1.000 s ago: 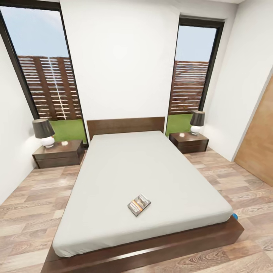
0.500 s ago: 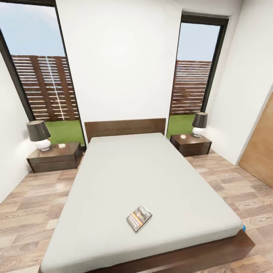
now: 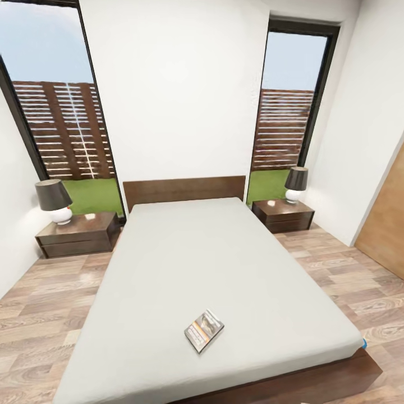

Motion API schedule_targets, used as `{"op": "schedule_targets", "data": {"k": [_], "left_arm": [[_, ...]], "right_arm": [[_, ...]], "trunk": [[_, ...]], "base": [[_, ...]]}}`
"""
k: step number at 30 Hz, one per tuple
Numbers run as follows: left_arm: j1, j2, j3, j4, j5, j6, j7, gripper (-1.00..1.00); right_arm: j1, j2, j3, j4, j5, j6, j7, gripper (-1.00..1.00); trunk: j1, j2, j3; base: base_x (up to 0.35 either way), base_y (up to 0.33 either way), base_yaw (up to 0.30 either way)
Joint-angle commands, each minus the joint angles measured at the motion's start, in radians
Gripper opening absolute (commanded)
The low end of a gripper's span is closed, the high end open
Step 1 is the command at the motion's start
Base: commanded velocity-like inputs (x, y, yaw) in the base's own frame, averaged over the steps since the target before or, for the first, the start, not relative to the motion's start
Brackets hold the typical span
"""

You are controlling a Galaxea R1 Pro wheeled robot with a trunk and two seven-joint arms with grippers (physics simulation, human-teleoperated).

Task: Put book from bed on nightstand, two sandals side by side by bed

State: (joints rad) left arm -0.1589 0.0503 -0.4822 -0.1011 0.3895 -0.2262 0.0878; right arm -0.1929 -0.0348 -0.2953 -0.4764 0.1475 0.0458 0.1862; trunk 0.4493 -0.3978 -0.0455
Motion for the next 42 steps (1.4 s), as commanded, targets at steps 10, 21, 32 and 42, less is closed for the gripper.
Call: {"op": "schedule_targets", "data": {"k": [10, 21, 32, 42], "left_arm": [[-0.001, 0.0, -0.009, 0.0, 0.006, -0.007, 0.004, 1.0], [-0.001, 0.0, -0.009, 0.0, 0.006, -0.007, 0.004, 1.0], [-0.001, 0.0, -0.009, 0.0, 0.006, -0.007, 0.004, 1.0], [-0.001, 0.0, -0.009, 0.0, 0.006, -0.007, 0.004, 1.0]], "right_arm": [[-0.001, 0.001, -0.008, -0.002, 0.01, 0.005, 0.009, 1.0], [0.0, 0.001, -0.008, -0.002, 0.01, 0.005, 0.009, 1.0], [0.0, 0.001, -0.008, -0.002, 0.01, 0.005, 0.009, 1.0], [0.0, 0.001, -0.008, -0.002, 0.01, 0.005, 0.009, 1.0]], "trunk": [[0.001, -0.002, -0.002], [0.001, -0.002, -0.002], [0.001, -0.002, -0.002], [0.001, -0.002, -0.002]], "base": [[0.009, -0.003, -0.054], [0.001, 0.0, -0.226], [0.0, 0.0, -0.272], [0.0, 0.0, -0.277]]}}
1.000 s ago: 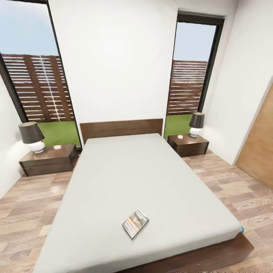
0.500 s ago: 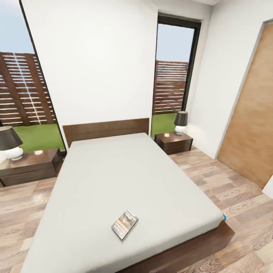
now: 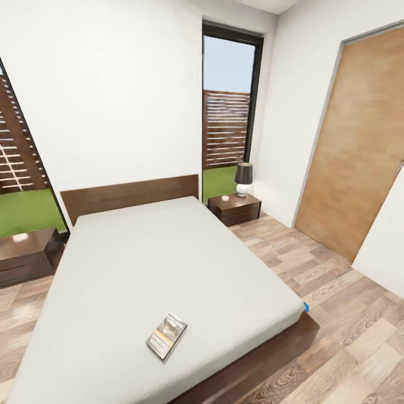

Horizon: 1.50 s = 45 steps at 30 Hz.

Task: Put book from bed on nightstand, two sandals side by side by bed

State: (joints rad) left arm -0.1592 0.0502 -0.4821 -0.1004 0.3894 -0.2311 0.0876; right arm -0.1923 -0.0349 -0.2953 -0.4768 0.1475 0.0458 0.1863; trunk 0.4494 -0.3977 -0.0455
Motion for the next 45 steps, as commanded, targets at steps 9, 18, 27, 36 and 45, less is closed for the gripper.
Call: {"op": "schedule_targets", "data": {"k": [9, 18, 27, 36, 45], "left_arm": [[0.0, 0.0, -0.009, -0.001, 0.006, -0.002, 0.004, 1.0], [0.0, 0.0, -0.009, -0.001, 0.006, -0.003, 0.004, 1.0], [0.0, 0.0, -0.009, -0.001, 0.006, -0.003, 0.004, 1.0], [0.0, 0.0, -0.009, -0.001, 0.006, -0.004, 0.004, 1.0], [0.0, 0.0, -0.009, -0.001, 0.006, -0.004, 0.004, 1.0]], "right_arm": [[-0.001, 0.001, -0.008, -0.002, 0.011, 0.005, 0.009, 1.0], [-0.001, 0.001, -0.008, -0.002, 0.011, 0.005, 0.009, 1.0], [-0.001, 0.001, -0.008, -0.002, 0.011, 0.005, 0.009, 1.0], [-0.001, 0.001, -0.008, -0.002, 0.011, 0.005, 0.009, 1.0], [-0.001, 0.001, -0.008, -0.002, 0.011, 0.005, 0.009, 1.0]], "trunk": [[0.001, -0.002, -0.002], [0.001, -0.002, -0.002], [0.001, -0.002, -0.002], [0.001, -0.002, -0.002], [0.001, -0.002, -0.002]], "base": [[0.013, 0.004, -0.269], [0.192, 0.08, -0.256], [0.11, 0.019, -0.138], [0.019, 0.003, -0.024], [0.003, 0.0, -0.003]]}}
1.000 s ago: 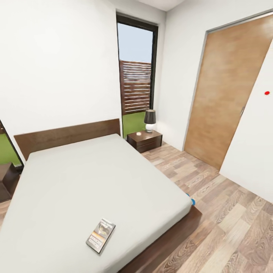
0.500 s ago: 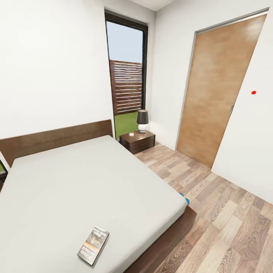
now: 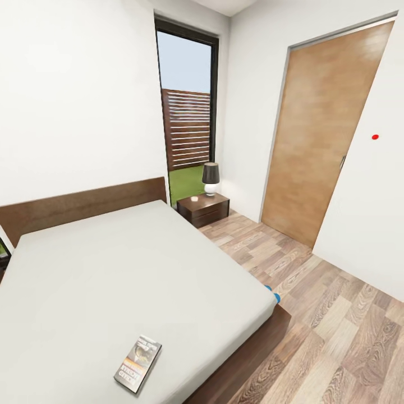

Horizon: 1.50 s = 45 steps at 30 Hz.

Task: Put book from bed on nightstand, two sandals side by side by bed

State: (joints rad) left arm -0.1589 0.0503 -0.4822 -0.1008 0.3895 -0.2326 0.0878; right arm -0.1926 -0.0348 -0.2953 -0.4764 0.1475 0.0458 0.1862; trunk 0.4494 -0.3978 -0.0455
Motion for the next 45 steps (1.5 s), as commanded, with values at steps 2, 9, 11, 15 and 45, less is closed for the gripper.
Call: {"op": "schedule_targets", "data": {"k": [2, 9, 11, 15, 45], "left_arm": [[-0.001, 0.001, -0.009, -0.001, 0.006, -0.002, 0.004, 1.0], [-0.001, 0.001, -0.008, -0.003, 0.007, -0.003, 0.004, 1.0], [-0.001, 0.001, -0.008, -0.005, 0.007, -0.003, 0.005, 1.0], [-0.001, 0.001, -0.008, -0.008, 0.007, -0.004, 0.006, 1.0], [-0.002, 0.151, 0.009, -0.76, 0.01, 0.406, 0.07, 1.0]], "right_arm": [[-0.001, 0.001, -0.008, -0.002, 0.01, 0.005, 0.009, 1.0], [-0.001, 0.001, -0.008, -0.002, 0.01, 0.005, 0.009, 1.0], [-0.001, 0.001, -0.008, -0.002, 0.01, 0.005, 0.009, 1.0], [-0.001, 0.0, -0.008, -0.002, 0.01, 0.005, 0.009, 1.0], [-0.001, 0.0, -0.008, -0.002, 0.01, 0.005, 0.009, 1.0]], "trunk": [[0.001, -0.002, -0.002], [0.001, -0.002, -0.002], [0.001, -0.002, -0.002], [0.001, -0.002, -0.002], [0.001, -0.002, -0.002]], "base": [[0.0, 0.0, 0.0], [0.0, 0.0, 0.0], [0.0, 0.0, 0.0], [0.0, 0.0, 0.0], [0.0, 0.0, 0.0]]}}
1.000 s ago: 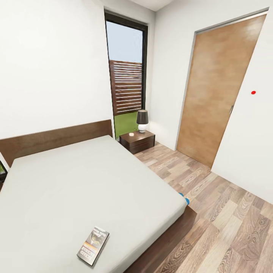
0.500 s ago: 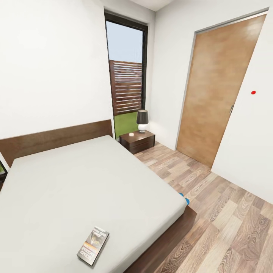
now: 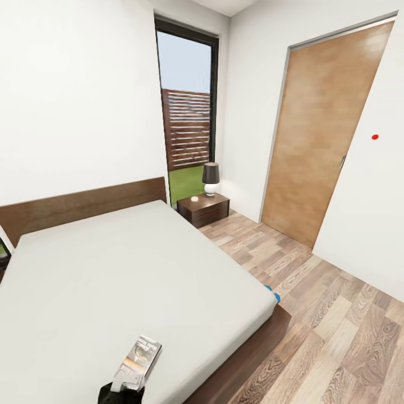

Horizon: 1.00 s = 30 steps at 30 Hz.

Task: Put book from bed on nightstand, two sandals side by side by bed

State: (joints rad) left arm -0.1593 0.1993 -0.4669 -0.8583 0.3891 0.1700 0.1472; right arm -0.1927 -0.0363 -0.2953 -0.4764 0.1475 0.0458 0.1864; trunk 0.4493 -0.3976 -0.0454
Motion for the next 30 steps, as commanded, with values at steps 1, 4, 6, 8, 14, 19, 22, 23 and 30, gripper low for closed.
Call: {"op": "schedule_targets", "data": {"k": [1, 4, 6, 8, 14, 19, 22, 23, 30], "left_arm": [[-0.002, 0.005, -0.006, -0.016, 0.01, 0.013, 0.022, 1.0], [-0.007, 0.012, -0.006, -0.043, 0.01, 0.033, 0.049, 1.0], [-0.011, 0.014, -0.005, -0.05, 0.01, 0.04, 0.06, 1.0], [-0.015, 0.016, -0.005, -0.054, 0.01, 0.045, 0.068, 1.0], [-0.02, 0.017, -0.004, -0.06, 0.012, 0.05, 0.078, 1.0], [-0.046, 0.017, -0.003, -0.043, 0.014, 0.053, 0.081, 1.0], [-0.084, 0.017, -0.004, 0.009, 0.015, 0.054, 0.08, 1.0], [-0.099, 0.017, -0.004, 0.034, 0.015, 0.054, 0.079, 1.0], [-0.209, 0.015, -0.006, 0.206, 0.017, 0.053, 0.062, 1.0]], "right_arm": [[-0.001, 0.001, -0.008, -0.002, 0.01, 0.005, 0.009, 1.0], [-0.001, 0.001, -0.008, -0.002, 0.01, 0.005, 0.008, 1.0], [-0.001, 0.001, -0.008, -0.002, 0.01, 0.005, 0.008, 1.0], [-0.001, 0.001, -0.008, -0.002, 0.01, 0.005, 0.008, 1.0], [-0.001, 0.001, -0.008, -0.002, 0.01, 0.005, 0.008, 1.0], [-0.001, 0.001, -0.008, -0.002, 0.01, 0.005, 0.008, 1.0], [-0.001, 0.001, -0.008, -0.002, 0.01, 0.005, 0.008, 1.0], [-0.001, 0.001, -0.008, -0.002, 0.01, 0.005, 0.008, 1.0], [-0.001, 0.001, -0.008, -0.002, 0.01, 0.005, 0.008, 1.0]], "trunk": [[0.001, -0.002, -0.002], [0.001, -0.002, -0.002], [0.001, -0.002, -0.002], [0.001, -0.002, -0.002], [0.001, -0.002, -0.002], [0.001, -0.002, -0.002], [0.001, -0.002, -0.002], [0.001, -0.002, -0.002], [0.001, -0.002, -0.002]], "base": [[0.0, 0.0, 0.0], [0.0, 0.0, 0.0], [0.0, 0.0, 0.0], [0.0, 0.0, 0.0], [0.0, 0.0, 0.0], [0.0, 0.0, 0.0], [0.0, 0.0, 0.0], [0.0, 0.0, 0.0], [0.0, 0.0, 0.0]]}}
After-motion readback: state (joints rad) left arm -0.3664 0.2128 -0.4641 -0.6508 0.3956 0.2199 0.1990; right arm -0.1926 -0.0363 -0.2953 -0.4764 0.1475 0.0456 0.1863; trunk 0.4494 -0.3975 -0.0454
